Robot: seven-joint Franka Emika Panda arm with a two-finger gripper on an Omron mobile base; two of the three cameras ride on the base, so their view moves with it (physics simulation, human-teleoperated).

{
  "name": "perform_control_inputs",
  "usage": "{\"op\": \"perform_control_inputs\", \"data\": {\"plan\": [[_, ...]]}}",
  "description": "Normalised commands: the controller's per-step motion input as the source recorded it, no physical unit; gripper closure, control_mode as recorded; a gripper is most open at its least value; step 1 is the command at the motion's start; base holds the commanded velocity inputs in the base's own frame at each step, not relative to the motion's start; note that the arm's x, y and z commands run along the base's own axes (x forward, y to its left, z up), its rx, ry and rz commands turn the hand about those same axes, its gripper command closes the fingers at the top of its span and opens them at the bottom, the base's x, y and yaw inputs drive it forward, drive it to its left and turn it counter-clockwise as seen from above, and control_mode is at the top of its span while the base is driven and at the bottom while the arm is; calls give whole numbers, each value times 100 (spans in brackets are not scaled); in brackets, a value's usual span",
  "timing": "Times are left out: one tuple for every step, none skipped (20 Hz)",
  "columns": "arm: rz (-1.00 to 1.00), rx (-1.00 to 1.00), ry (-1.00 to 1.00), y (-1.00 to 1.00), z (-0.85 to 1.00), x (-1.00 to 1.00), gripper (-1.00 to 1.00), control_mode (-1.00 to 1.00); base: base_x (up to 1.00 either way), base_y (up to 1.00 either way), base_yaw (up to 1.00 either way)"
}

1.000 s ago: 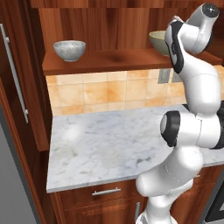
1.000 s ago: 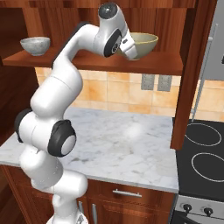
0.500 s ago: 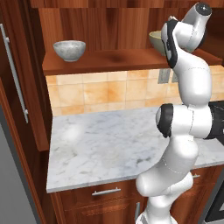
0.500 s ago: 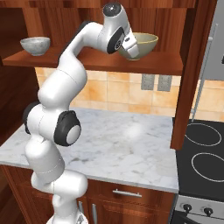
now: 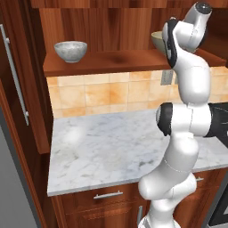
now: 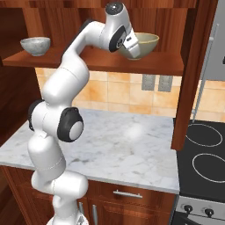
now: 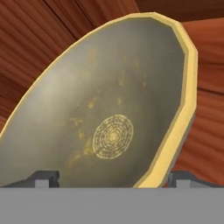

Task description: Take the smaller bowl and place it next to the appetizer plate on the dining counter , and place the larger bowl next to the plate with cooked food.

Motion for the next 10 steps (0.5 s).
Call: {"op": "perform_control_inputs", "data": {"plan": [[0, 0, 5, 0, -27, 21, 100, -100, 0, 0, 0], [0, 0, 1, 0, -1, 0, 100, -100, 0, 0, 0], [0, 0, 0, 0, 0, 0, 100, -100, 0, 0, 0], [0, 0, 0, 0, 0, 0, 100, -100, 0, 0, 0], [0, 0, 0, 0, 0, 0, 100, -100, 0, 0, 0], [0, 0, 0, 0, 0, 0, 100, -100, 0, 0, 0], [0, 0, 0, 0, 0, -6, 100, -100, 0, 0, 0], [0, 0, 0, 0, 0, -27, 100, -100, 0, 0, 0], [0, 0, -4, 0, 0, -44, 100, -100, 0, 0, 0], [0, 0, -9, 4, 0, -62, 100, -100, 0, 0, 0]]}}
